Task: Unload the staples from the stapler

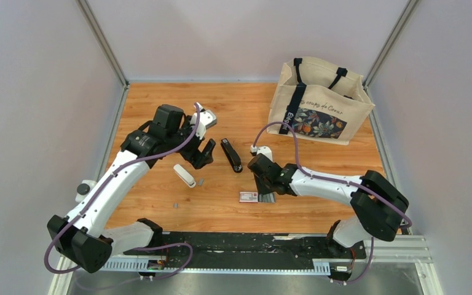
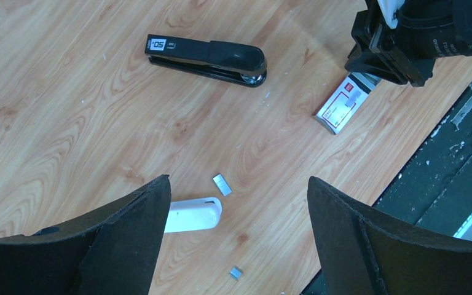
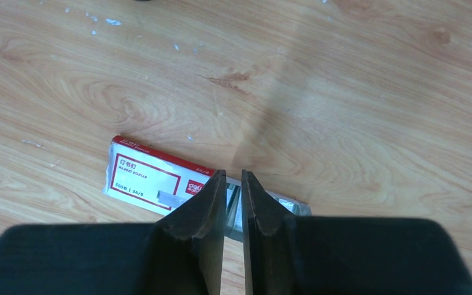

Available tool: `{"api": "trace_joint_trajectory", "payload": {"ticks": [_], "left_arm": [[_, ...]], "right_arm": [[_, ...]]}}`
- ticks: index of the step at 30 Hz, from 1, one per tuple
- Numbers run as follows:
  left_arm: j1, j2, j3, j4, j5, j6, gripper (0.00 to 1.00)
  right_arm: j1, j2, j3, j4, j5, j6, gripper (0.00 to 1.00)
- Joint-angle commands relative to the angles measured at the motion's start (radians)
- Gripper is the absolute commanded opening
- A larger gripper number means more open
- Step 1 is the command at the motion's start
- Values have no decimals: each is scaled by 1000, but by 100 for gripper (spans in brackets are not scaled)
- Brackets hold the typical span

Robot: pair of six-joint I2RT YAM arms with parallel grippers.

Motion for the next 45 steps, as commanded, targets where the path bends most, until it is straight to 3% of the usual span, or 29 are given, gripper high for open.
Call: {"api": "trace_joint_trajectory", "payload": {"ticks": [1, 7, 11, 17, 29, 45], "left_arm": [[6, 9, -4, 18, 10, 18, 90], [-8, 42, -83, 39, 21, 108, 90], [-126, 98, -137, 56, -53, 200, 90], [-270, 245, -154, 113, -102, 229, 86], [-405, 436, -128, 200, -192, 254, 80], [-454, 545, -108, 234, -226, 242, 78]], "right_arm": [[23, -18, -2, 34, 16, -11, 18], [0, -163, -38, -23, 94, 32, 27], [-91, -327, -135, -28, -4, 70, 28], [-230, -424, -278, 59, -199, 126, 24], [-378, -404, -433, 305, -475, 187, 21], [-401, -372, -518, 409, -523, 235, 17]]}}
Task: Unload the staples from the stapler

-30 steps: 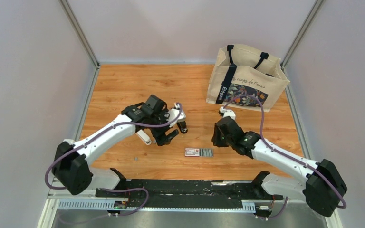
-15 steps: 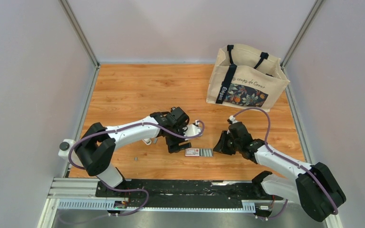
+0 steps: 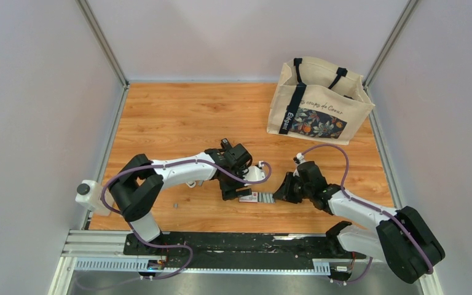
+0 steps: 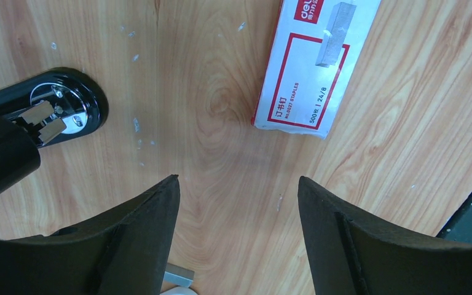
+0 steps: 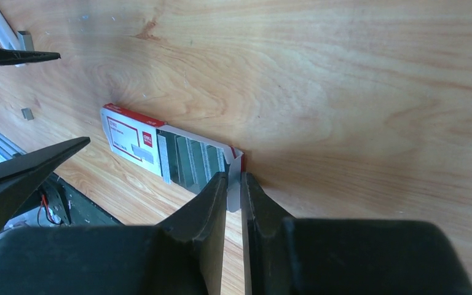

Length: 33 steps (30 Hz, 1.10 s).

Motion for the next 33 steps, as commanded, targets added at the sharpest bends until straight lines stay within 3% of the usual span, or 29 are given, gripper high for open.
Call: {"api": "trace_joint_trajectory", "payload": {"ticks": [1, 33], "left_arm": [[-9, 19, 34, 24, -8, 20, 78], [-21, 72, 32, 68, -1, 23, 76]], "right_arm": [[-4, -4, -19, 57, -23, 22, 17], [17, 57, -23, 170, -53, 54, 12]]}}
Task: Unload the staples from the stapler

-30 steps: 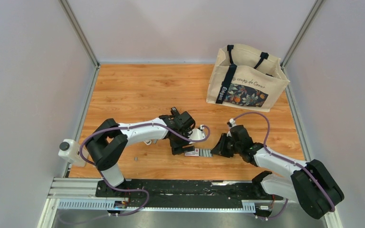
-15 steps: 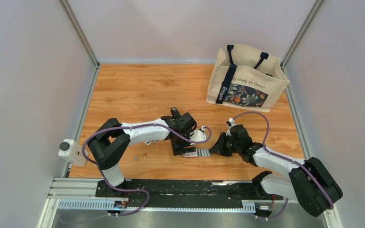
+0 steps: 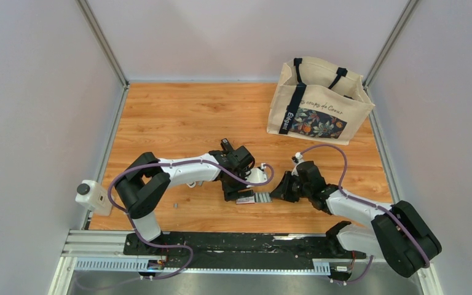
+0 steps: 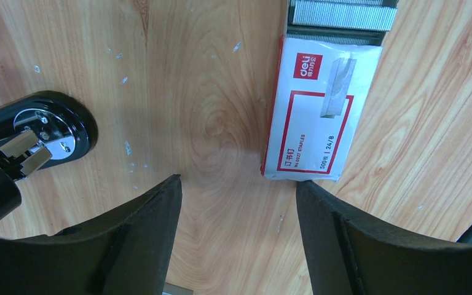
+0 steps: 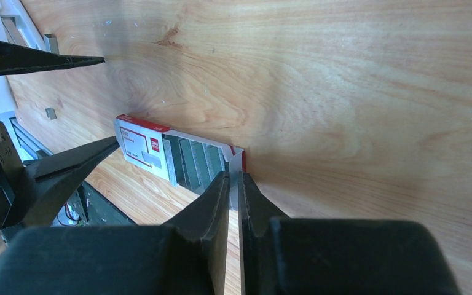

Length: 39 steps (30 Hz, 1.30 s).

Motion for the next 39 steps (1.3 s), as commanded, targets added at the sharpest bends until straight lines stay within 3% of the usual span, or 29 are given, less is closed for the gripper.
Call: {"api": "trace_joint_trajectory", "payload": {"ticks": [1, 39], "left_arm": [[-7, 14, 31, 24, 5, 23, 76], [-7, 19, 47, 2, 11, 22, 75]], "right_arm": [[17, 19, -4, 61, -10, 21, 12], [74, 39, 49, 10, 36, -8, 9]]}}
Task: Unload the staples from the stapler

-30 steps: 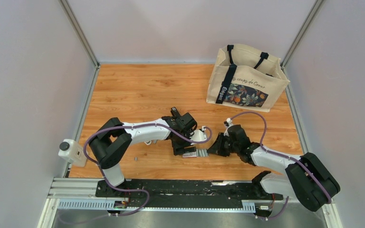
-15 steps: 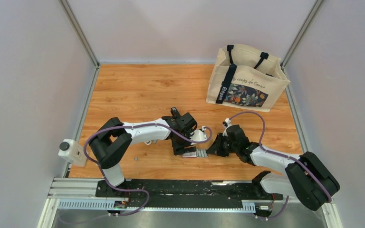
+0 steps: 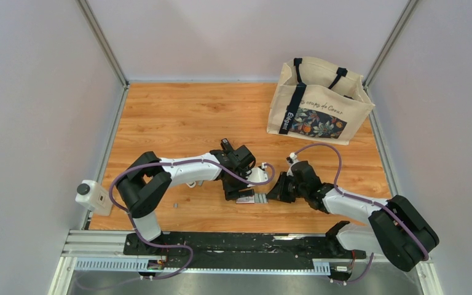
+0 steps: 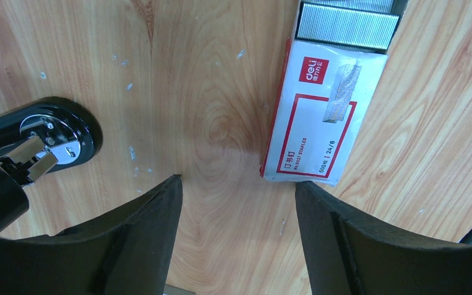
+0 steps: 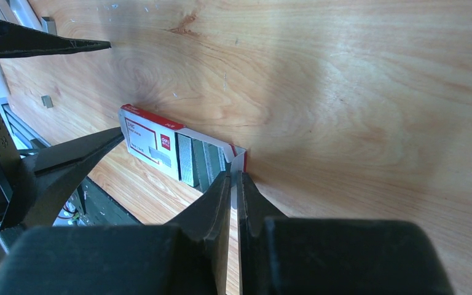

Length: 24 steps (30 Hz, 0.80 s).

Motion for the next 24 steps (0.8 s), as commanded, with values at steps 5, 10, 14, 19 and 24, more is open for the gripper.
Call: {"api": "trace_joint_trajectory", "payload": {"ticks": [5, 10, 14, 19, 24], "left_arm": [[-7, -8, 25, 2, -16, 29, 75], [24, -59, 5, -12, -20, 42, 77], [94, -155, 6, -48, 13, 46, 82], [234, -249, 31, -99, 47, 72, 89], [340, -285, 42, -121, 44, 88, 91]], "right_arm": [[8, -43, 41, -60, 60, -43, 10], [6, -82, 66, -155, 96, -83, 11], [6, -94, 83, -179, 106, -98, 15], [3, -134, 126, -230, 129, -117, 28], [3, -138, 219, -293, 166, -161, 29]]}}
